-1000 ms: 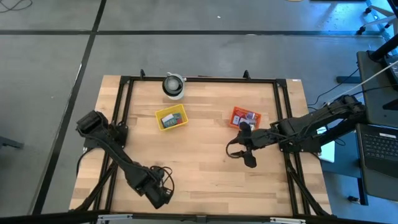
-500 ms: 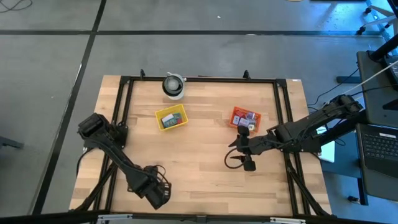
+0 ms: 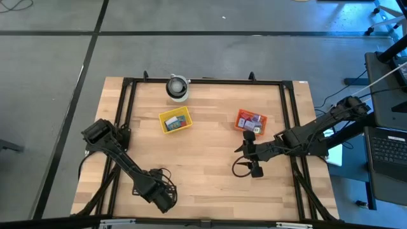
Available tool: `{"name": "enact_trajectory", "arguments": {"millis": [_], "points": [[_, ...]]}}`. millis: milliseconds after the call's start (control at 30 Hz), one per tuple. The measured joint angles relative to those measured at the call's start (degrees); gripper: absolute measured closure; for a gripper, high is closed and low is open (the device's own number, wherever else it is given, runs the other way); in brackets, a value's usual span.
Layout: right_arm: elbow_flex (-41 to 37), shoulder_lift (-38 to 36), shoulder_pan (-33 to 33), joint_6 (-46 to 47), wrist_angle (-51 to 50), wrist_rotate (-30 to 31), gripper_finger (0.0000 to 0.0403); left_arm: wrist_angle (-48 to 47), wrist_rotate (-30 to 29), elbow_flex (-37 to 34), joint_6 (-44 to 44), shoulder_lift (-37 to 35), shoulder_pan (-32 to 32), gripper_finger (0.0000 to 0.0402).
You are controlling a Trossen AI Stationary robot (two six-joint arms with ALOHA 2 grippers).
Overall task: Pick & Place Office items
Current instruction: Put the red digital clock into the yellow bin
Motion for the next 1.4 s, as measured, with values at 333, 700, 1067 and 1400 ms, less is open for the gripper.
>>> {"name": "enact_trajectory", "arguments": {"millis": [333,700,1067,1400], "points": [[0.0,0.0,2.2,0.3,0.3,0.2,0.0165,-0.5,0.3,0.0,0.2,1.8,-0.4,0.0176],[0.0,0.0,4.0,0.5,0.7,0.2,0.0165,1.1,-0.1,0.2,2.1,4.0,-0.4,0.0183],[0.0,0.0,4.0,0.9,0.7,1.5,0.0165,2.2,0.0,0.1,4.6,4.1,-0.3,0.0248],[0.0,0.0,4.0,0.9,0.7,1.6,0.0165,3.7,-10.2,-0.1,4.4,0.6,0.0,0.0248]]}}
